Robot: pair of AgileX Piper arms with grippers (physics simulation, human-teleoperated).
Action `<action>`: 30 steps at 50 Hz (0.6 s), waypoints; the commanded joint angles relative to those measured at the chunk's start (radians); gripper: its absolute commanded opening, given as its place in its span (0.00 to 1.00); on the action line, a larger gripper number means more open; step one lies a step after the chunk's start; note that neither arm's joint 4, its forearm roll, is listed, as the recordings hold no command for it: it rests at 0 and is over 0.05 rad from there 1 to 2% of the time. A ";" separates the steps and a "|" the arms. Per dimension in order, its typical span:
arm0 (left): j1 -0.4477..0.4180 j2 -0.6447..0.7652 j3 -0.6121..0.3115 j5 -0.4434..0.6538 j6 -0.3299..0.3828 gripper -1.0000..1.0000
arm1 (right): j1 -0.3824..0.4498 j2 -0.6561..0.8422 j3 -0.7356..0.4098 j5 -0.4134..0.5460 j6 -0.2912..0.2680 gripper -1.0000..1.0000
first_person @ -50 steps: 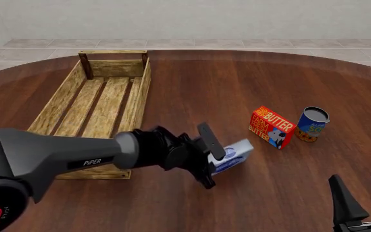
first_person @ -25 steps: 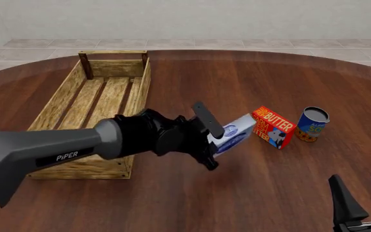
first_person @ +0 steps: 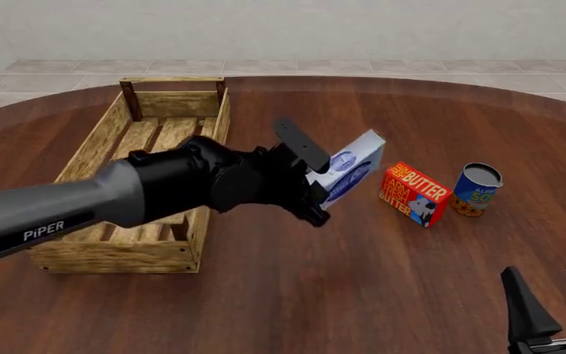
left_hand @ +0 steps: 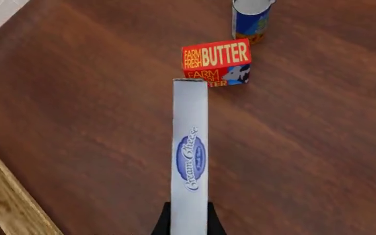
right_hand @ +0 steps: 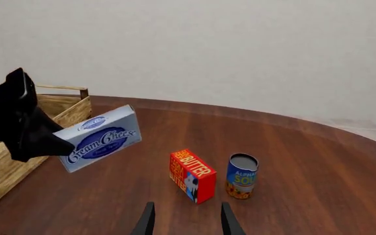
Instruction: Pick up the cream cheese and put it in the tray.
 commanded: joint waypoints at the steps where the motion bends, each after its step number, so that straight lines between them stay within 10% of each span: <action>1: 0.022 -0.052 -0.011 0.010 -0.002 0.00 | 0.000 0.000 0.000 0.000 0.000 1.00; 30: 0.159 -0.123 0.026 -0.009 0.005 0.00 | 0.000 0.000 0.000 0.002 0.002 1.00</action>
